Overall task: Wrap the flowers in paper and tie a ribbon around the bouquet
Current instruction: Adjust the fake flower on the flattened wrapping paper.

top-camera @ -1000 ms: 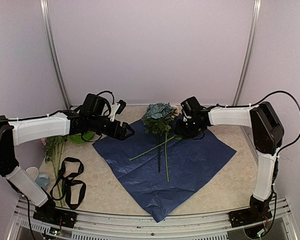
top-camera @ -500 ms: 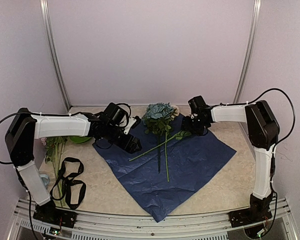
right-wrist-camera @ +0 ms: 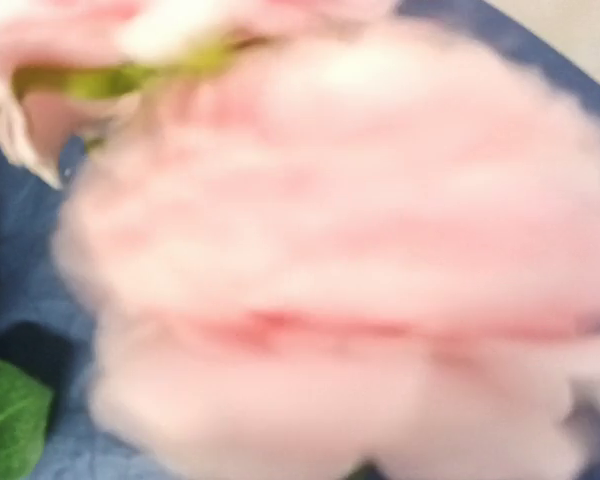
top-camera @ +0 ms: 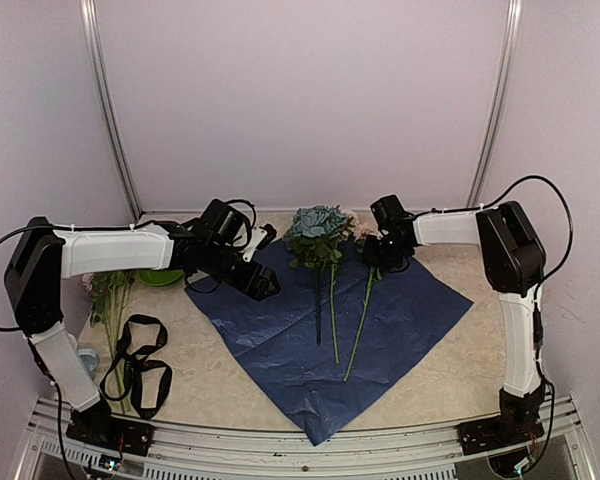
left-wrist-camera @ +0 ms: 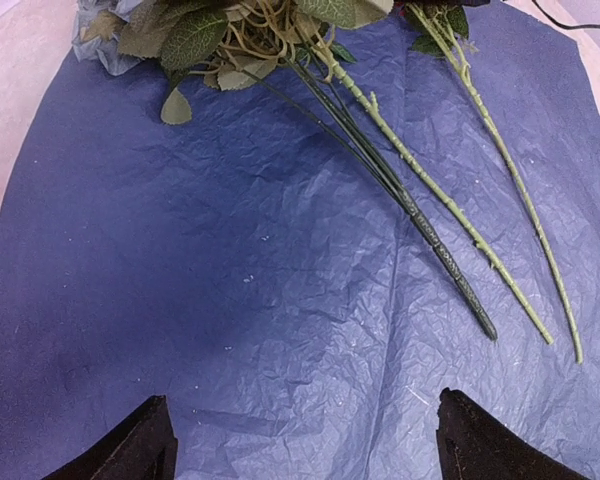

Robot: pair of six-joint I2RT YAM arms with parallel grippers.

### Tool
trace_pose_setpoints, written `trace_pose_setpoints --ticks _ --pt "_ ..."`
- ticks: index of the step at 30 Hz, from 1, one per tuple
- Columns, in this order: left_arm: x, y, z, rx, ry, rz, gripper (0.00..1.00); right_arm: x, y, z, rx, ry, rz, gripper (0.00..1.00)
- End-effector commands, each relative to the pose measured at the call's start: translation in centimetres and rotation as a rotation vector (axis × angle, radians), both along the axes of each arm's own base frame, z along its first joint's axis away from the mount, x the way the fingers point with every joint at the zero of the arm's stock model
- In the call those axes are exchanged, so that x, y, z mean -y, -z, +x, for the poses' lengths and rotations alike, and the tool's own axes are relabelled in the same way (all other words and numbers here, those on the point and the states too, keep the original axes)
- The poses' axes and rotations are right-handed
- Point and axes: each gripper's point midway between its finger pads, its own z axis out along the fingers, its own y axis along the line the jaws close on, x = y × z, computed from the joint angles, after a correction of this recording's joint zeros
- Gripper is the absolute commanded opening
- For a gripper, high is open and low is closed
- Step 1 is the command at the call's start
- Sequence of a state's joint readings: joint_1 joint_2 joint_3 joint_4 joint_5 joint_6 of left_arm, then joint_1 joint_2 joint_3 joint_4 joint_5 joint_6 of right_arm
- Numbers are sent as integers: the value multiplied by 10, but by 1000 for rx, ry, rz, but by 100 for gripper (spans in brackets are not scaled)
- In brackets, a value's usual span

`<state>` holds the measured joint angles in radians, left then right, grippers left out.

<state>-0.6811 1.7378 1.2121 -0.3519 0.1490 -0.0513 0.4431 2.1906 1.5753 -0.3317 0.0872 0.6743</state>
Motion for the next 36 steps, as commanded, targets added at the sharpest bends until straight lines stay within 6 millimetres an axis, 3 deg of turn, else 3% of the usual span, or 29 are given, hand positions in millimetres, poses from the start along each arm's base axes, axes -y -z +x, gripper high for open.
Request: trace_pose_setpoints --ticks 1,8,12,18,23,32,36 --pt "-3 -12 1 28 3 -17 88 -6 -52 7 97 -51 5 8" --pt "-5 -15 3 32 -5 -20 88 -35 -103 11 235 -157 159 0" --pt "-7 -17 4 39 -10 -21 88 -56 -117 26 317 -241 199 0" --pt "-10 -21 7 45 -20 -27 88 -71 -97 56 325 -266 203 0" --pt "-10 -21 7 43 -20 -32 89 -71 -82 73 338 -220 205 1" --pt "-13 -25 10 55 -31 -32 89 -76 -59 80 300 -265 155 44" --pt "-18 -28 14 60 -50 -34 88 -65 -64 74 287 -252 102 56"
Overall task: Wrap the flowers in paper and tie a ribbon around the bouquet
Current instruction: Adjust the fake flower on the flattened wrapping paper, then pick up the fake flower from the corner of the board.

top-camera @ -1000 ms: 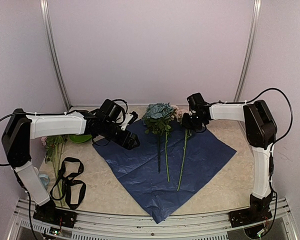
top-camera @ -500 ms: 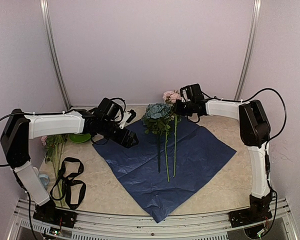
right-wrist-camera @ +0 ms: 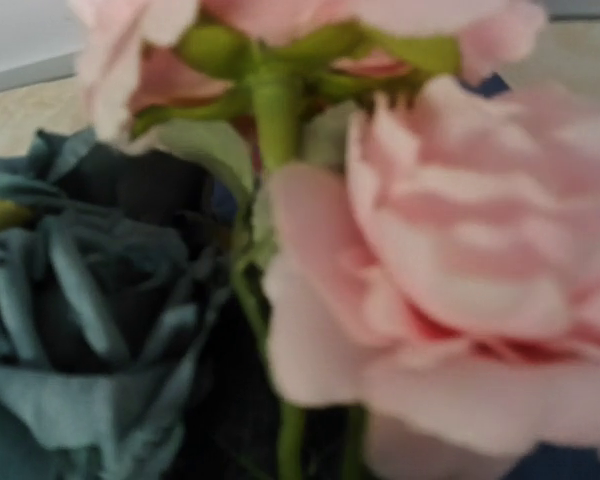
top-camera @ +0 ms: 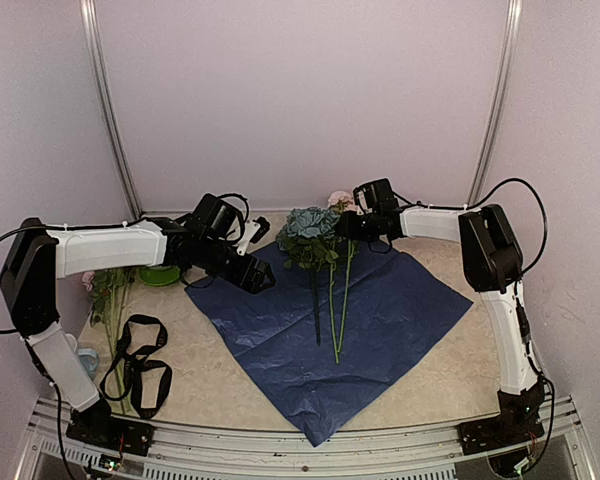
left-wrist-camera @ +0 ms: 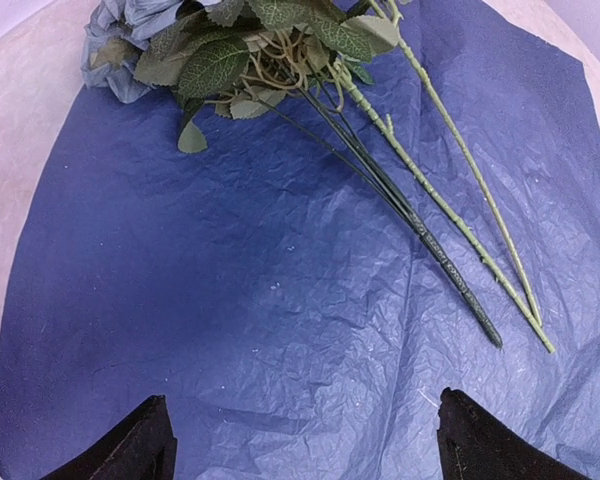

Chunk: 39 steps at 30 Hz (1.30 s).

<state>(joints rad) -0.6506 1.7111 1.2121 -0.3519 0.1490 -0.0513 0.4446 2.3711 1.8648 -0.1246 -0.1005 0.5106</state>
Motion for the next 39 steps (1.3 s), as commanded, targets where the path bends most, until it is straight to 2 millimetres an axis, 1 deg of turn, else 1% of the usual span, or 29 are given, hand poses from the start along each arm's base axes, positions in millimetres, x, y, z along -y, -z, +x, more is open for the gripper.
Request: trace_pose_setpoints --ticks 1,3,4,5,6,10,12,14,16,17,18,20,22,24,26,28,30,32,34,39 --pt "-9 -17 6 45 -26 -17 88 10 -18 -3 18 12 -60 59" --pt "-14 -19 11 62 -51 -9 88 17 -24 -7 15 20 -94 67" --pt "-18 -21 14 72 -64 -7 88 20 -28 -9 22 17 -116 78" --pt "-23 -23 18 84 -82 -6 88 23 -33 -10 27 23 -134 94" --pt "-28 -25 21 93 -99 -6 89 27 -37 -12 30 29 -154 99" --pt "-55 -34 38 133 -193 11 91 40 -58 -18 64 47 -251 100" --pt "-75 -39 47 147 -265 38 92 48 -67 -21 72 58 -301 100" --pt "-104 -44 56 142 -364 69 92 53 -81 -29 84 55 -318 100" --pt "-144 -49 63 115 -506 79 91 53 -94 -40 104 27 -305 100" --pt "-176 -49 67 96 -602 84 88 49 -100 -47 121 1 -288 100" --pt "-201 -51 66 84 -682 88 84 48 -99 -57 130 -20 -277 100" --pt "-243 -52 59 65 -807 98 71 48 -106 -73 161 -38 -262 99" --pt "-279 -50 46 45 -919 133 63 45 -105 -91 169 -73 -240 98" --pt "-309 -45 35 32 -1006 189 62 47 -106 -104 181 -81 -233 97" --pt "-339 -32 23 6 -1080 287 62 48 -108 -115 190 -97 -230 97" --pt "-360 -15 13 -49 -1118 356 61 46 -102 -125 176 -128 -223 97" --pt "-371 0 6 -102 -1131 383 60 45 -97 -133 164 -150 -215 97" --pt "-376 13 3 -146 -1132 384 55 46 -92 -139 155 -160 -212 97" --pt "-373 26 3 -185 -1112 382 53 47 -88 -144 148 -170 -212 97" --pt "-366 60 4 -282 -1055 383 50 51 -78 -149 118 -174 -234 98"
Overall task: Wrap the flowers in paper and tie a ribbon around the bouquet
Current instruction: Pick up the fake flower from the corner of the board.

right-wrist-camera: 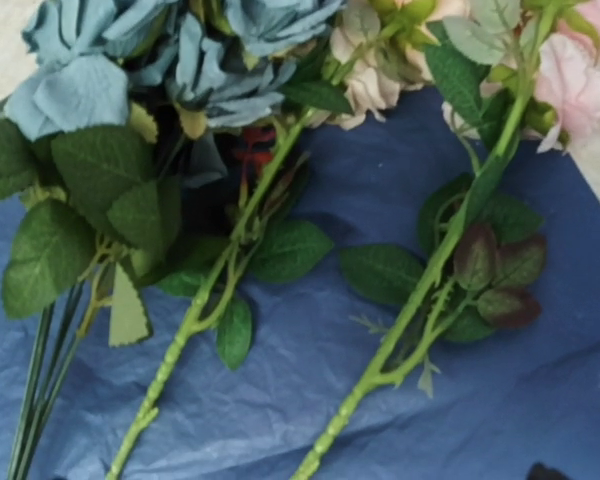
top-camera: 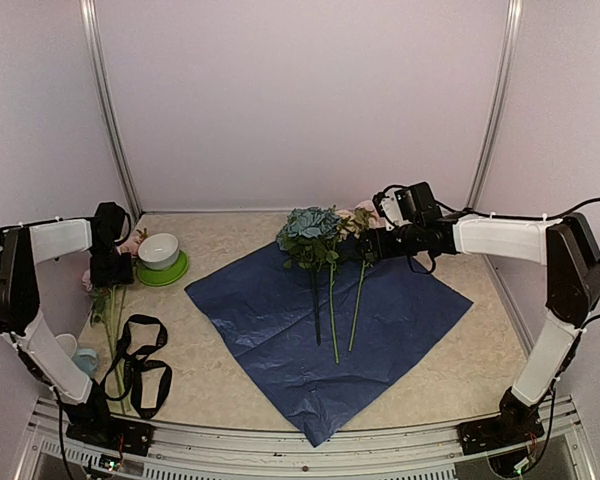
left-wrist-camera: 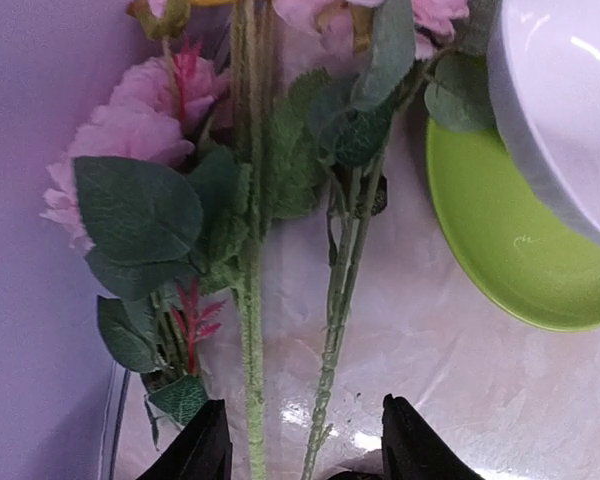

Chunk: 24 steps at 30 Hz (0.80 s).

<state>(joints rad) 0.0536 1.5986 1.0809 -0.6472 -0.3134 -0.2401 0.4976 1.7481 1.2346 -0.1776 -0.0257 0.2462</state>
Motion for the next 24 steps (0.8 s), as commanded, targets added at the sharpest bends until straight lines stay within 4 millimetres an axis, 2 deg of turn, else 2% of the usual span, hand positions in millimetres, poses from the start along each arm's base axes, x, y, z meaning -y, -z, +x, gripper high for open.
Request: trace_pose_setpoints --ticks 1,4,9,17,18,19,20,21,24 --pt "8 29 -4 -79 34 -53 50 0 -14 -6 33 -16 4 98" --pt "15 40 -2 -83 47 -97 50 5 -8 -8 19 -3 -19 98" --pt "4 57 -4 -144 34 -43 50 10 0 -11 7 10 -41 99" --pt "-10 65 0 -158 7 15 28 13 2 -12 -4 14 -63 99" --pt "-12 66 -1 -162 3 19 23 14 2 -12 -6 15 -64 99" --pt "-13 67 -2 -163 1 18 13 14 2 -12 -6 16 -65 99" --pt "-12 64 -2 -154 4 17 3 14 1 -13 -5 15 -64 99" --pt "-12 61 -1 -138 3 14 0 14 0 -13 -5 16 -64 99" --pt "-13 36 5 -50 -8 25 0 15 -3 -13 0 21 -66 99"
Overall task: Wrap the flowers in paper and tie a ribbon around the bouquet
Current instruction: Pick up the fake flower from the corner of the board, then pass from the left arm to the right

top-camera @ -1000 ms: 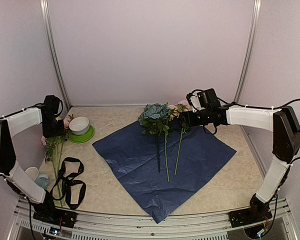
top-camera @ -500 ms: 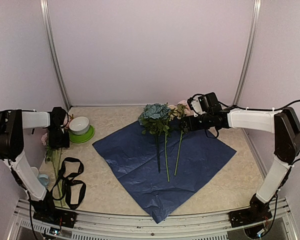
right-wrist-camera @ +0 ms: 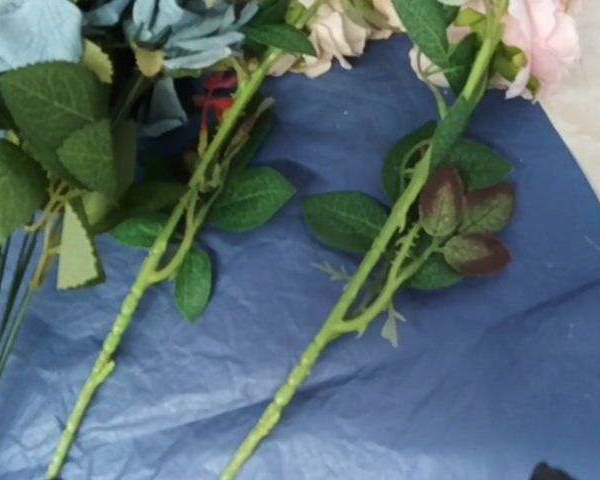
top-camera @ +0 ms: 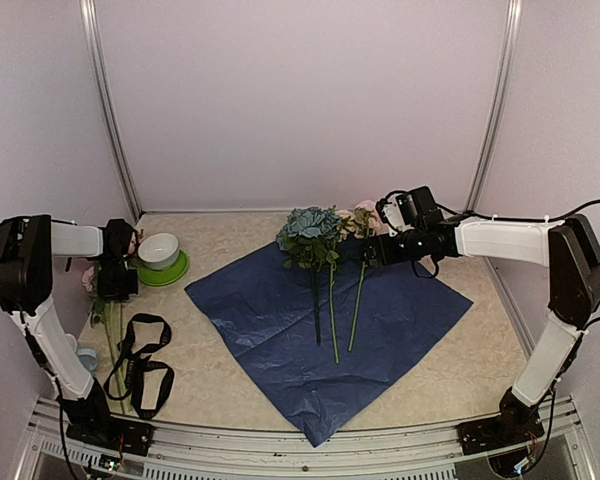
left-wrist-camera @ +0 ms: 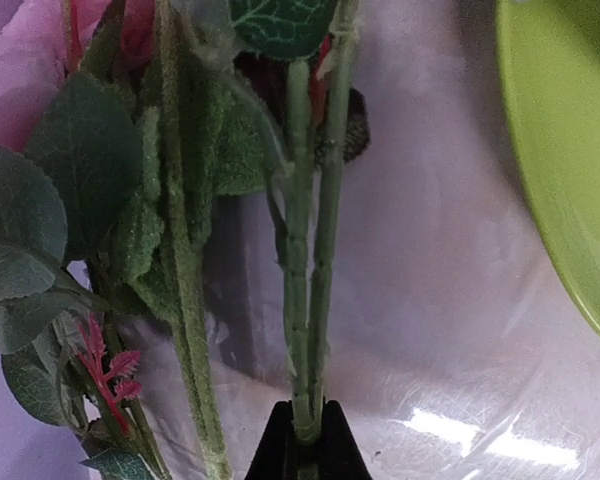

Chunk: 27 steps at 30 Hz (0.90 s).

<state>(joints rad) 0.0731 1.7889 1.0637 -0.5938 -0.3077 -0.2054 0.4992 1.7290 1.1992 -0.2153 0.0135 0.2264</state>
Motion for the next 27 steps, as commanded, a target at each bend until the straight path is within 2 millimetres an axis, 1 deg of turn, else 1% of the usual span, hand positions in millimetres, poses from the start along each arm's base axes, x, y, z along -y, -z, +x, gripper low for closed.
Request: trace_pose_setpoints --ticks 1,5,8,10,12,13,14,16,18,19,20,21,22,23,24,25,26,27 --pt "-9 -42 13 150 -26 38 0 3 -17 -3 30 7 -8 99" --pt "-16 -95 21 288 -42 81 0 6 -22 -3 36 18 -17 99" --pt "-23 -144 22 418 -69 130 0 8 -30 -5 48 22 -17 99" --pt "-20 -183 21 538 -53 154 0 7 -38 -7 63 19 -10 99" --pt "-4 -230 17 713 2 176 0 6 -47 -9 83 13 0 99" --pt "6 -261 15 843 27 181 0 4 -51 -10 98 6 4 99" --pt "17 -287 8 946 58 177 0 1 -58 -11 117 -9 11 99" --pt "41 -329 -6 1110 135 142 0 -11 -72 -17 158 -59 41 100" --pt "68 -365 -18 1243 237 68 0 -34 -91 -29 214 -162 87 98" --pt "83 -377 -21 1287 294 12 0 -51 -102 -38 249 -236 118 97" --pt "101 -386 -23 1320 357 -64 0 -73 -114 -53 284 -328 153 96" --pt "121 -393 -25 1349 413 -157 0 -87 -126 -62 319 -398 185 95" --pt "141 -399 -27 1371 470 -250 0 -112 -139 -82 348 -498 225 94" --pt "166 -404 -31 1388 534 -351 0 -132 -149 -98 372 -585 259 94" --pt "189 -409 -36 1405 586 -449 0 -151 -158 -114 388 -669 294 94" --pt "209 -412 -40 1419 622 -544 0 -173 -164 -134 384 -783 350 94" --pt "236 -418 -50 1438 686 -633 0 -189 -176 -150 388 -869 411 94" --pt "255 -429 -59 1483 732 -702 0 -203 -190 -163 396 -933 483 94"
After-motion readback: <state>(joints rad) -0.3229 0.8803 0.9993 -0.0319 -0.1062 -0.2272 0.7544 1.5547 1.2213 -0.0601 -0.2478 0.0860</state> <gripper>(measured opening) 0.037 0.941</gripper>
